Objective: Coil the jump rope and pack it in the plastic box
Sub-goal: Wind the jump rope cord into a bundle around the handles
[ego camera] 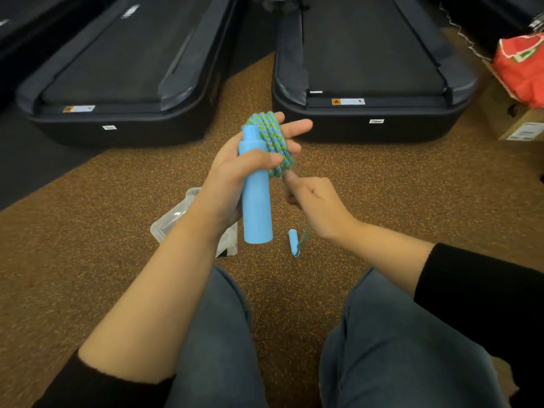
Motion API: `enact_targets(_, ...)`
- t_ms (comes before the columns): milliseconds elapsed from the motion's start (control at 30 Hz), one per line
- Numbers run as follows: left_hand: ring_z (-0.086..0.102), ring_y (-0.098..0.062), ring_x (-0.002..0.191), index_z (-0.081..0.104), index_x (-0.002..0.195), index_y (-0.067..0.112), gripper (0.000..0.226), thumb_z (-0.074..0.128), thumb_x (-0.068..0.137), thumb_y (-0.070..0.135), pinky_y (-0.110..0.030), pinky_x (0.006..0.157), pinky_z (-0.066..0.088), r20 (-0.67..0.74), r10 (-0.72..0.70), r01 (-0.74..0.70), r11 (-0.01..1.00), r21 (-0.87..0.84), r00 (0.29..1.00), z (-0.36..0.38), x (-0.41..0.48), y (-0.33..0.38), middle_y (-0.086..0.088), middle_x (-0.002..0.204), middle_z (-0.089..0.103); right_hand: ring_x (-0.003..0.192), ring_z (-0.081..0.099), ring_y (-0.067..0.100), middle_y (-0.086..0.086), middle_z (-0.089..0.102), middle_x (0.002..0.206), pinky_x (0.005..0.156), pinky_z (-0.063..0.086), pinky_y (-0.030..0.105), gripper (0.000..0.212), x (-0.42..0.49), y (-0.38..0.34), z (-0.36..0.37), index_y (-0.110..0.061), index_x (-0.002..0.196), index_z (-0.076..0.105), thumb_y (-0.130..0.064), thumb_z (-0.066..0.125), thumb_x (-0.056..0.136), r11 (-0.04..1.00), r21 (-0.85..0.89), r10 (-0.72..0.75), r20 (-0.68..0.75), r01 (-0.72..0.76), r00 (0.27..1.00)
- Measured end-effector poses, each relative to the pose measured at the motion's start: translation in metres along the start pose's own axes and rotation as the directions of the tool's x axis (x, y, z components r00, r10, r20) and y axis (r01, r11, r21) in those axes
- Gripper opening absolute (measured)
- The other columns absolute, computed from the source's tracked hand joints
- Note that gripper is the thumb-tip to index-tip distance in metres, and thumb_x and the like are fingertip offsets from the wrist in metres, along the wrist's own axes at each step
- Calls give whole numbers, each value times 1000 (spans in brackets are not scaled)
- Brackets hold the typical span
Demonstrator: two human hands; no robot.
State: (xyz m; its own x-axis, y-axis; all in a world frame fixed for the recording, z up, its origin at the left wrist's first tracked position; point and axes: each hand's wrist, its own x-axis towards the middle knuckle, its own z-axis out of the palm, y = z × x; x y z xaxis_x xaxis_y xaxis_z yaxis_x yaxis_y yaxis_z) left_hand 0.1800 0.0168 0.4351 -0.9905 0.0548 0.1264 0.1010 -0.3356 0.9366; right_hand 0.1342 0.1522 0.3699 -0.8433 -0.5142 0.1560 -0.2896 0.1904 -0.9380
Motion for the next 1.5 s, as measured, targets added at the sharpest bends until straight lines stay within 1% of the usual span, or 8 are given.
enact_targets(233, 65, -26, 107, 36, 131, -10, 72, 54, 64, 10, -32, 92, 49, -22, 6, -7, 998, -56, 1000, -5, 3, 1, -12, 111, 69, 48, 28, 3, -12, 27, 50, 49, 21, 18, 41, -20, -6, -8, -26, 56, 29, -23, 48, 92, 987, -99, -128, 15, 129, 992)
enact_targets(533, 58, -32, 118, 34, 133, -9, 71, 50, 65, 9, -38, 106, 40, -55, -40, 28, 979, -201, 998, -19, 8, -8, -17, 121, 63, 51, 32, 7, -7, 35, 55, 50, 25, 24, 36, -28, -16, -27, -15, 62, 39, -34, 41, 92, 946, -202, -243, 75, 253, 967)
enact_targets(733, 59, -25, 115, 67, 104, 19, 47, 54, 61, 8, -28, 93, 49, -36, -28, 31, 995, 90, 999, -20, 8, -15, -6, 113, 68, 48, 36, 6, -10, 36, 52, 50, 27, 24, 29, -26, -28, -32, -27, 64, 38, -34, 43, 91, 892, -308, -316, 100, 331, 944)
enact_targets(900, 60, -13, 102, 57, 105, 26, 48, 61, 60, 9, -28, 95, 43, 24, -127, 114, 944, 310, 992, -21, 4, -23, 5, 105, 67, 55, 47, -7, -15, 39, 54, 55, 32, 15, 30, -12, -35, -44, -14, 63, 50, -14, 52, 93, 903, -267, -331, 68, 337, 941)
enact_targets(1000, 57, -17, 101, 55, 112, 29, 58, 64, 55, 24, -36, 93, 41, 39, -193, 161, 899, 407, 980, -19, 2, -22, -2, 108, 62, 52, 44, 4, -3, 53, 57, 53, 33, 28, 31, 1, -36, -52, -3, 70, 60, -25, 52, 91, 911, -274, -294, 89, 307, 952)
enact_targets(1100, 60, -6, 90, 49, 120, 14, 58, 61, 63, 9, -22, 82, 46, 113, -242, 168, 878, 448, 964, -17, -1, -16, -2, 101, 62, 54, 53, 24, 5, 60, 60, 57, 42, 38, 28, 12, -36, -58, -5, 66, 55, -20, 56, 90, 940, -153, -283, 159, 306, 946)
enact_targets(1233, 64, -11, 96, 53, 110, 7, 40, 52, 71, -1, -28, 88, 48, 219, -299, 166, 864, 476, 929, -11, -8, -15, 1, 100, 68, 54, 31, 14, 5, 37, 57, 53, 25, 29, 29, 22, -37, -61, -4, 64, 50, -22, 58, 85, 950, -162, -226, 229, 266, 947)
enact_targets(1500, 65, -18, 91, 54, 113, 5, 41, 48, 73, -3, -29, 90, 46, 286, -352, 223, 890, 398, 891, -7, -16, -14, -8, 95, 70, 48, 45, 13, 15, 46, 53, 50, 36, 24, 40, 32, -33, -57, 7, 62, 49, -26, 60, 83, 979, -17, -185, 340, 203, 922)
